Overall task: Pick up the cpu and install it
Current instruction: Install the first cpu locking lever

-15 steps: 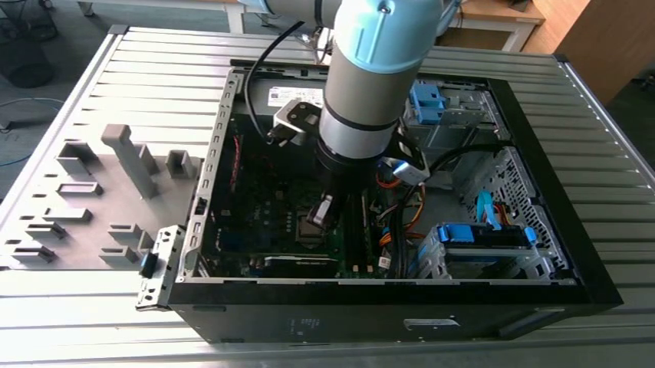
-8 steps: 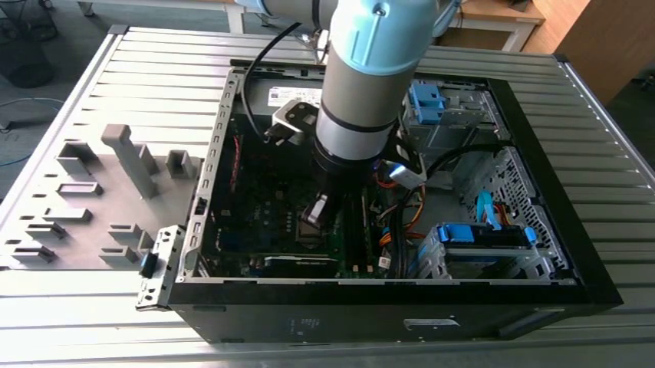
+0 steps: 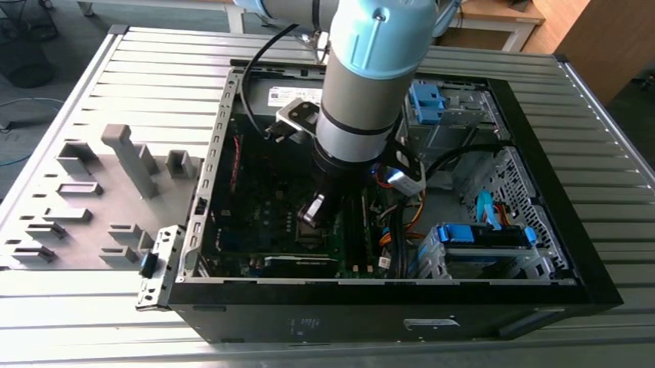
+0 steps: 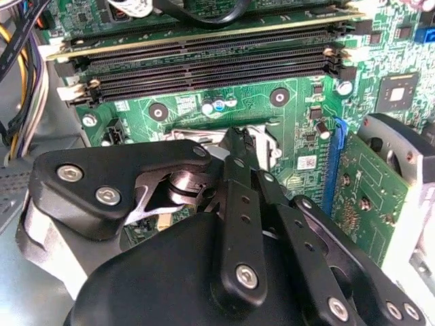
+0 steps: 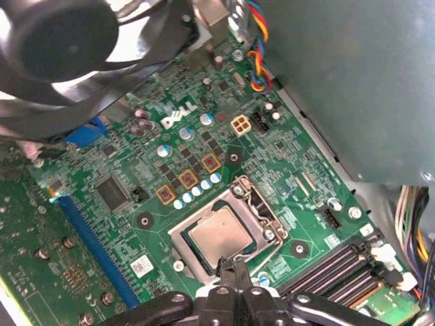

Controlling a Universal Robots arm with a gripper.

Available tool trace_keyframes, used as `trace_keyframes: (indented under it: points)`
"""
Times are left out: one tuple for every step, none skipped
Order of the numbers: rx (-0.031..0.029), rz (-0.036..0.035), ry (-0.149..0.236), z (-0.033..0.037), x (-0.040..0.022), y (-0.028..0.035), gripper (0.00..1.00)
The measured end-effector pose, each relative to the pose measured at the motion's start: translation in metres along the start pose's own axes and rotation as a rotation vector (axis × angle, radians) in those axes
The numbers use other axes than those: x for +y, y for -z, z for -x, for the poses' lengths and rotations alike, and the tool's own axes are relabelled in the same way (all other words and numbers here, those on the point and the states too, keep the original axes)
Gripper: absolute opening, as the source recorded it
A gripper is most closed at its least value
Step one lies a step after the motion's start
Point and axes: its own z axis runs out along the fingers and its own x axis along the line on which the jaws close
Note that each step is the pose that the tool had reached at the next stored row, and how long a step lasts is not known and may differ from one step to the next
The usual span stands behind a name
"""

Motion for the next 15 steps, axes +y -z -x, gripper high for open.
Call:
trace_keyframes:
  points:
    - [-0.0001,0.0002,-0.006,0.0000,0.0000,-0.0001,0.11]
    - [-0.0001,0.0003,-0.006,0.0000,0.0000,-0.0001,0.11]
    - [-0.0001,0.0003,-0.006,0.0000,0.0000,-0.0001,0.11]
    - [-0.0001,0.0003,-0.006,0.0000,0.0000,-0.0001,0.11]
    - [-0.0002,0.0004,-0.006,0.0000,0.0000,-0.0002,0.11]
    - [-0.0003,0.0004,-0.006,0.0000,-0.0001,-0.0006,0.11]
    - [0.0003,0.0004,-0.006,0.0001,-0.0002,-0.0011,0.11]
    - [0.0025,0.0008,-0.005,0.0001,-0.0005,-0.0016,0.11]
    - [0.0059,0.0019,-0.005,0.0000,-0.0009,-0.0022,0.11]
    - [0.0093,0.0030,-0.005,-0.0002,-0.0013,-0.0027,0.11]
    - [0.0135,0.0042,-0.005,-0.0005,-0.0019,-0.0032,0.11]
    - [0.0181,0.0054,-0.005,-0.0010,-0.0026,-0.0035,0.11]
    - [0.0224,0.0068,-0.005,-0.0013,-0.0031,-0.0040,0.11]
    - [0.0266,0.0081,-0.005,-0.0014,-0.0036,-0.0044,0.11]
    - [0.0303,0.0090,-0.005,-0.0012,-0.0042,-0.0050,0.11]
